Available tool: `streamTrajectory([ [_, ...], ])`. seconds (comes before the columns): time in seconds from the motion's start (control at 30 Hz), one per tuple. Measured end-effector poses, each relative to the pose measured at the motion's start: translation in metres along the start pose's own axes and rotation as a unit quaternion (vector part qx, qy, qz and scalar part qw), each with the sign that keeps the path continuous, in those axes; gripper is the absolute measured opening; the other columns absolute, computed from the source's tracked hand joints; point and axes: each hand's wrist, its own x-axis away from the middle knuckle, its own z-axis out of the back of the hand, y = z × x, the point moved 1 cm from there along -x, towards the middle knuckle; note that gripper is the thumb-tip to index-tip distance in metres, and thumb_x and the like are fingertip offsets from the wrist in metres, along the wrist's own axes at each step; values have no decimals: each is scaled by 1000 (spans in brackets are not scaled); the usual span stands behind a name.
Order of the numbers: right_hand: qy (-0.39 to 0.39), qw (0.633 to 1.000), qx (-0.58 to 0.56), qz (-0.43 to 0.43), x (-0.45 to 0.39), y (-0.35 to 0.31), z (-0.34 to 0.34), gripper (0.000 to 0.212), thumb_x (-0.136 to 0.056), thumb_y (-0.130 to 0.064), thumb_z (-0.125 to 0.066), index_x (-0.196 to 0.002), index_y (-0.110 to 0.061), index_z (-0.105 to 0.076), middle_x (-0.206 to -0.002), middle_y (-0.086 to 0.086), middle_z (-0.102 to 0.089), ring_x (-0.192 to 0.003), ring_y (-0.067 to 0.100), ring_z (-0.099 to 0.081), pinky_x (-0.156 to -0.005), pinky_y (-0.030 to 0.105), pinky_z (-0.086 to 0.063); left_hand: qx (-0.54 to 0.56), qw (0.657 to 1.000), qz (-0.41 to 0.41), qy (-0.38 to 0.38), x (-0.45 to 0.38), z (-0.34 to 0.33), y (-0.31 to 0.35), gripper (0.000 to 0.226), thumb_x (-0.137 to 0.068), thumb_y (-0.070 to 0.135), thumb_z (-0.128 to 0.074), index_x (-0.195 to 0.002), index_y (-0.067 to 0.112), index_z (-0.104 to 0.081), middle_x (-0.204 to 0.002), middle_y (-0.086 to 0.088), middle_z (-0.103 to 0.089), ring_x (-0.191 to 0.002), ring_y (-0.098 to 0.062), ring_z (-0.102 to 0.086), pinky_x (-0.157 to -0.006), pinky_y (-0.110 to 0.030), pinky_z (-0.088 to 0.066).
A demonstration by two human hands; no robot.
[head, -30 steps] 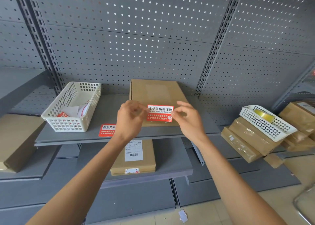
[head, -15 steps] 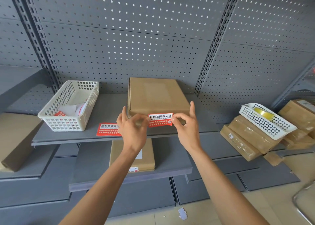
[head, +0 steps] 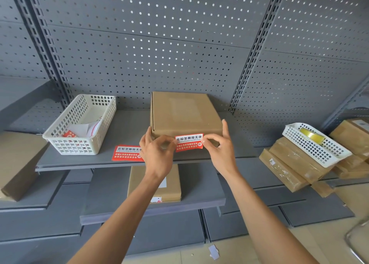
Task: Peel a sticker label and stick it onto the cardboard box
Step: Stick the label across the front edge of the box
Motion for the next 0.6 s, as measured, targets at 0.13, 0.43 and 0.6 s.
streamTrajectory([
  [0.13, 13, 1000, -1, 10, 2, -4, 2, 12, -90, -16, -73, -79, -17, -74, -169, -4, -19, -146, -10, -30, -109, 13, -33, 12, 1000, 1, 6, 0, 3, 6, 11, -90, 36, -74, -80, 40, -72, -163, -9, -31, -153, -23, -16, -117, -54, -19],
  [0.43, 62, 996, 39, 41, 1, -17, -6, 12, -90, -17, -73, -79, -11, -74, -154, -19, -30, -145, 5, -21, -106, 3, -15, 41, 998, -8, 41, -6, 11, 20, 13, -88, 32, -72, -77, 36, -74, -162, -11, -29, -150, -25, -18, -117, -53, -27],
  [0.6, 96, 994, 33, 27, 3, -23, -18, 11, -90, -15, -71, -80, -14, -74, -154, -21, -33, -145, 10, -20, -110, 10, -15, 40, 997, 0, 71, -4, 13, 27, 11, -88, 30, -71, -78, 34, -74, -162, -7, -27, -150, -25, -18, -118, -53, -24],
])
